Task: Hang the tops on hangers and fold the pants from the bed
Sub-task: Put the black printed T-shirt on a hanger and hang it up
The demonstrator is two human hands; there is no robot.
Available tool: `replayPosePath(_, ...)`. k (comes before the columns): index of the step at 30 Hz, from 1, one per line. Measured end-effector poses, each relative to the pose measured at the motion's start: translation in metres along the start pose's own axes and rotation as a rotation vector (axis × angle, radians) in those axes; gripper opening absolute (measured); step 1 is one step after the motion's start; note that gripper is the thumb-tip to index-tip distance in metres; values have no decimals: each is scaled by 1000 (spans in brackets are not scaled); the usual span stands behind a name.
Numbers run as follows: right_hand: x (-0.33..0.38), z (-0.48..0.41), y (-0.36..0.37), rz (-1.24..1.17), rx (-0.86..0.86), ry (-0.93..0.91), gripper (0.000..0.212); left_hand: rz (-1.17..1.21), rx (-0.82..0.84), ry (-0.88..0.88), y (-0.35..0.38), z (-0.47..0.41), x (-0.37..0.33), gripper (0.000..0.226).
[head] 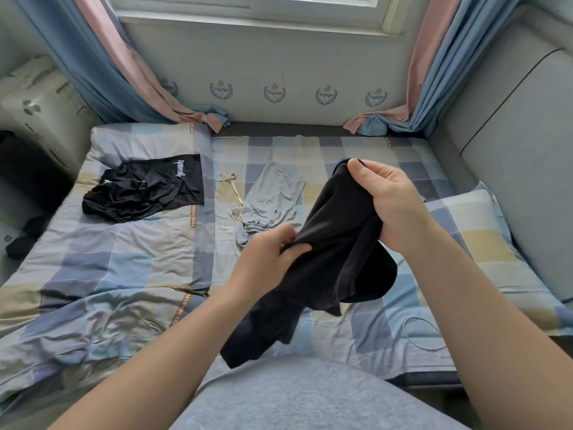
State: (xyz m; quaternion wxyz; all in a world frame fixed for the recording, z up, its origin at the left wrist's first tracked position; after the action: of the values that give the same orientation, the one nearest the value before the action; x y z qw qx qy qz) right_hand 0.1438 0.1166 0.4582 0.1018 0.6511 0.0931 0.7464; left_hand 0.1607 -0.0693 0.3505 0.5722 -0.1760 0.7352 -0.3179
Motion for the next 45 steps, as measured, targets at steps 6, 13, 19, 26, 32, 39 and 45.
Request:
replayPosePath(6,-21,-20,-14,138,-168,20,22,-301,-45,111,-16,12,13,37)
replayPosePath(13,-32,-27,-30,419,-260,-120,13,47,-120,-190,-48,0,21,33)
replayPosePath(19,-76,0,9,529,245,20,10,405,-196,-293,-66,-14,5,54)
replayPosePath(26,-141,11,11,689,177,18,28,666,-226,-339,-72,-14,-13,38)
replayPosePath(32,-173,5,-39,945,60,191,12,792,-298,-366,-81,-13,-15,39)
replayPosePath(39,-141,-4,-46,581,-69,99,28,805,-236,-457,-69,-24,6,30)
replayPosePath(45,-87,-5,-13,337,49,-85,32,436,156,-561,-23,-3,45,30)
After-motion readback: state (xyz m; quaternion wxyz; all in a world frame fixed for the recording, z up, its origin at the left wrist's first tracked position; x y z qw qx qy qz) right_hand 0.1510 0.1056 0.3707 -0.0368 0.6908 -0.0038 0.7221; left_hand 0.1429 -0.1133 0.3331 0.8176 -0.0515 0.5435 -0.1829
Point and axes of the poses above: each hand's wrist, its own z-axis away from the middle knuckle, its own y-axis out of the palm, x = y × z, the point moved 4 cm from there along -z, towards the middle knuckle, and after that the axes turned 7 degrees about -z, right-handed, at the moved point
